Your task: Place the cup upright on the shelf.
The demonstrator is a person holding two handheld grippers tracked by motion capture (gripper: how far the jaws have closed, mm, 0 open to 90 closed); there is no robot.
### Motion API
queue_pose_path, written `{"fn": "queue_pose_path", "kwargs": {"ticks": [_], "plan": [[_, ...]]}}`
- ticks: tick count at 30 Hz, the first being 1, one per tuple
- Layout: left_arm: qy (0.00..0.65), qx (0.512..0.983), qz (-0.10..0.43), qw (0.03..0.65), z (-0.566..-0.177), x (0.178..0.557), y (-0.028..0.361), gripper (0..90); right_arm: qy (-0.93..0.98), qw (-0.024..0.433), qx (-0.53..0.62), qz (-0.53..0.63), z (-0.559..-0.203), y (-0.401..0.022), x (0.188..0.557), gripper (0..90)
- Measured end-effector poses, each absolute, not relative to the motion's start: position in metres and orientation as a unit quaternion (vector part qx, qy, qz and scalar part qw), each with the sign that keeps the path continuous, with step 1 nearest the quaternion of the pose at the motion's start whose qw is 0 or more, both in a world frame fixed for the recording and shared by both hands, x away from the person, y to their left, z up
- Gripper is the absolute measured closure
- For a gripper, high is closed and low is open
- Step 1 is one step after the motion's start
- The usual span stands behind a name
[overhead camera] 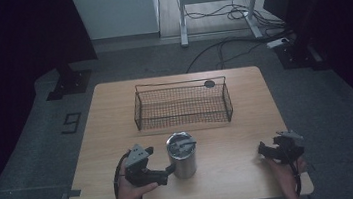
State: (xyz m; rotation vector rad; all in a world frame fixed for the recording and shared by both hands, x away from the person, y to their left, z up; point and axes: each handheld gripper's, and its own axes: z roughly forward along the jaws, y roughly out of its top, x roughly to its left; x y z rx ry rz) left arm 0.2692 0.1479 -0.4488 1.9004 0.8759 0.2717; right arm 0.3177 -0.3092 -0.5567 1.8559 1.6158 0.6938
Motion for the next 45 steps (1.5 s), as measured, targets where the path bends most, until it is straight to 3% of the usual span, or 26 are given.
{"fn": "queue_pose_path", "kwargs": {"ticks": [30,45], "plan": [[0.364,0.790,0.139,0.474,-0.472,0.295,0.088,0.0,0.605,0.288,0.695,0.260,-0.557,-0.309,0.318,1.1],[0.348,0.788,0.171,0.479,-0.477,0.296,0.083,2.6,0.605,0.289,0.695,0.260,-0.557,-0.310,0.318,1.1]]}}
